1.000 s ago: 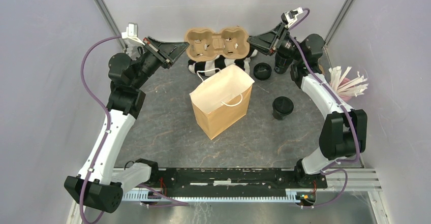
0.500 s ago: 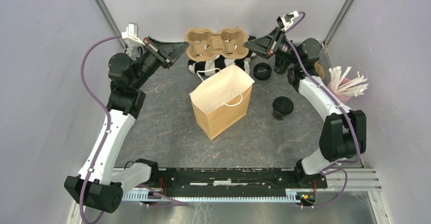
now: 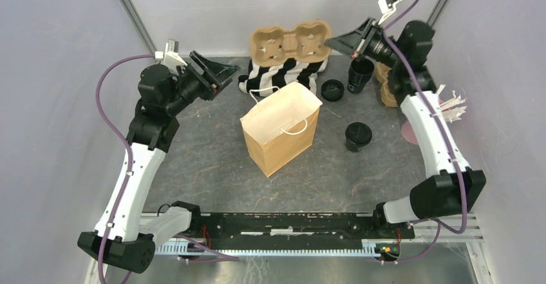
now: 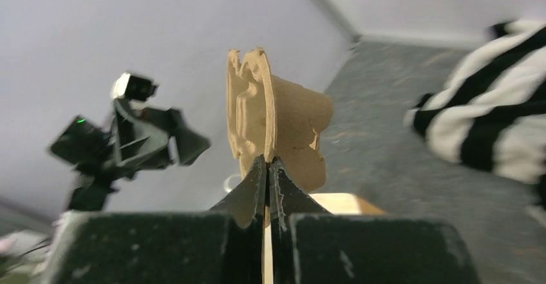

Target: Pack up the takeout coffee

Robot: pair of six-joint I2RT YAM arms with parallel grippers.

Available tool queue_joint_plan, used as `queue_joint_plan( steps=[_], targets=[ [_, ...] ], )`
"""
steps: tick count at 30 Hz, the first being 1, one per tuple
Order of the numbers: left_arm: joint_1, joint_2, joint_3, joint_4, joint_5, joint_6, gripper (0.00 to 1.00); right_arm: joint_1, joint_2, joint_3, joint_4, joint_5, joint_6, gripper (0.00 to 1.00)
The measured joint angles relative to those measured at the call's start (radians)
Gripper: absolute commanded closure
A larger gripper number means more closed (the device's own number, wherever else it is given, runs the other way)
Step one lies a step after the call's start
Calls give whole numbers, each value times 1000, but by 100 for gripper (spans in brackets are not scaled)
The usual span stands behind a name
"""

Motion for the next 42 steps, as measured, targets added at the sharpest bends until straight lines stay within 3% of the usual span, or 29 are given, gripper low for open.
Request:
queue_joint_plan(
  steps=[5, 8, 12, 17, 29, 42],
  targets=[
    [0, -6, 76, -278, -21, 53, 22, -12, -42, 224, -395, 143, -335, 100],
    [0, -34, 97, -457, -43, 83, 23, -7, -141, 245, -585, 233, -508, 100],
    [0, -67, 106, -643, -46, 111, 30, 49, -265, 204, -717, 322, -652, 100],
    [-13, -61, 102, -748, -46, 113, 35, 125, -334, 165, -819, 356, -746, 100],
    [-147, 32, 86, -745, -90, 111, 45, 153, -259, 251, -1006, 374, -799, 100],
    [-184, 12, -62, -540, -89, 97, 50, 267, -175, 280, -1096, 423, -755, 100]
  ],
)
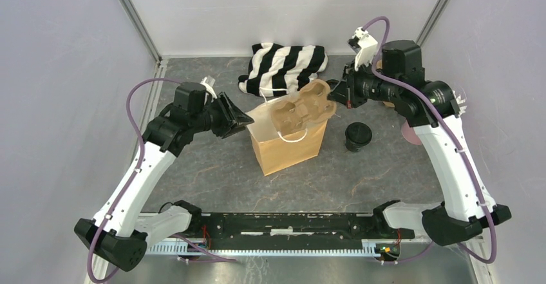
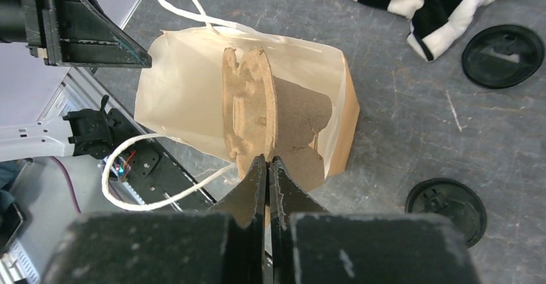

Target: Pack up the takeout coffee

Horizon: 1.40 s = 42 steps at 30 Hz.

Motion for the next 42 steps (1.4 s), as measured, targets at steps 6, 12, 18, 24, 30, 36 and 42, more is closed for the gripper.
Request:
queue_joint_plan(
  steps=[6, 12, 18, 24, 30, 36, 42],
  targets=[
    [-12, 12, -6, 108, 26, -5, 45, 48, 35, -13, 12, 56, 91, 100],
    [-19, -10, -45, 153, 14, -6, 20, 84, 28, -87, 71, 103, 214, 100],
    [-19, -142, -105, 148, -60, -17, 34, 117, 35, -101, 78, 141, 266, 100],
    [-19, -266, -203, 60, -224, -67, 40, 160, 71, -101, 80, 168, 283, 100],
    [-19, -197, -296, 29, -245, -68, 42, 194, 93, -101, 83, 184, 295, 100],
    [-19, -93, -339, 86, -183, -68, 45, 206, 99, -126, 141, 171, 332, 100],
    [-19, -47, -340, 145, -129, -66, 45, 208, 100, -211, 189, 162, 375, 100]
  ],
)
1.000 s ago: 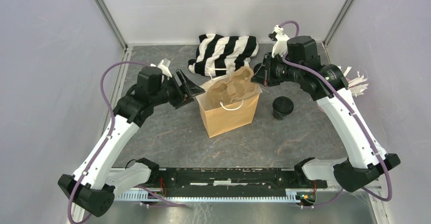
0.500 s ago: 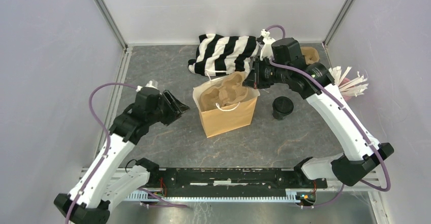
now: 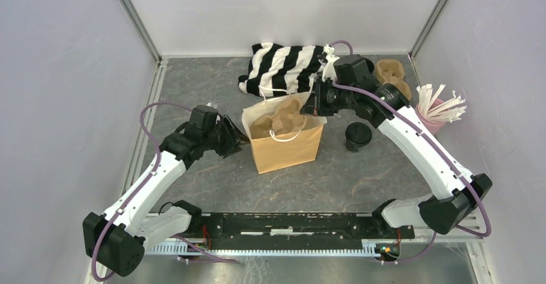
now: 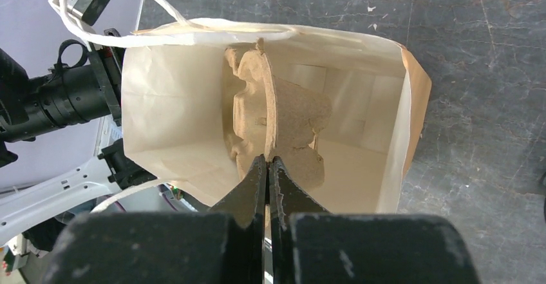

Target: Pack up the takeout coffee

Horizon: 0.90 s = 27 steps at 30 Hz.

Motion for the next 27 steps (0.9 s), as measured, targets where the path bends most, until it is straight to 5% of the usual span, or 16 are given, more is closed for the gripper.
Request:
queue_joint_plan(
  steps=[25, 26, 27],
  targets=[
    [0, -1, -29, 25, 21, 10, 46, 0, -1, -152, 178, -41, 110, 100],
    [0, -1, -29, 25, 21, 10, 46, 0, -1, -152, 178, -41, 109, 97],
    [0, -1, -29, 25, 21, 10, 46, 0, -1, -152, 177, -40, 106, 83]
  ],
)
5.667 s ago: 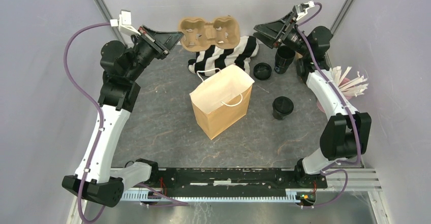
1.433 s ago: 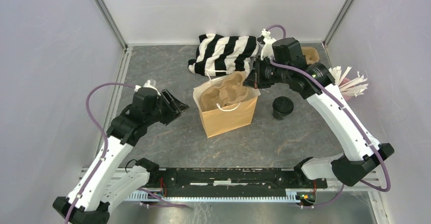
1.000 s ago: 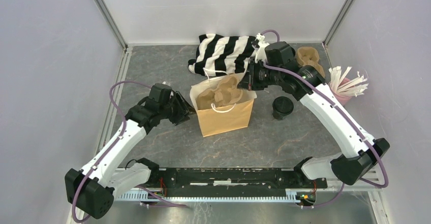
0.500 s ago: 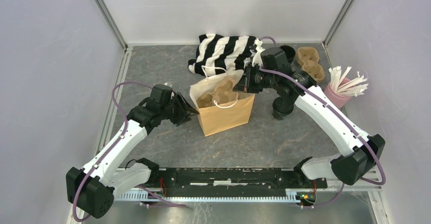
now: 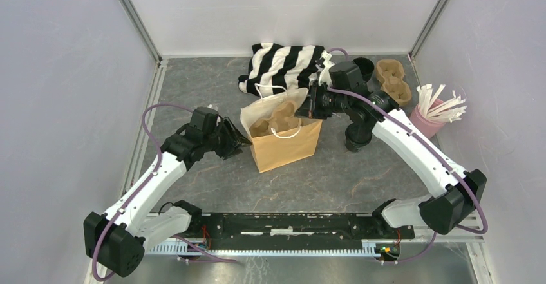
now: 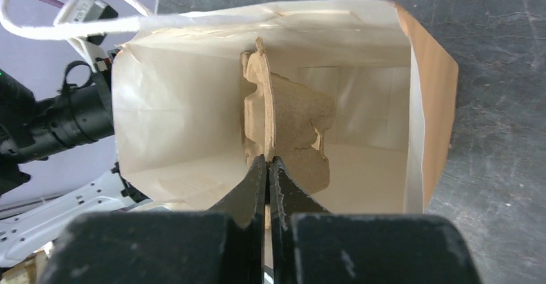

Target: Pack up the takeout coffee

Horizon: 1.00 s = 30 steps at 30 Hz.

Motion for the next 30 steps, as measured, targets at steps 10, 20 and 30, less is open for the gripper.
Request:
queue_joint_plan(
  steps=[10, 20, 30],
  targets=[
    [0, -62, 14, -62, -15, 24, 31, 6, 101, 345, -276, 158, -218, 41],
    [-2, -130, 250, -167, -48, 44, 19, 7, 27, 403, -327, 274, -386, 23],
    [-26, 51, 353, -177, -79, 43, 32, 10, 172, 380, -346, 351, -486, 50]
  ],
)
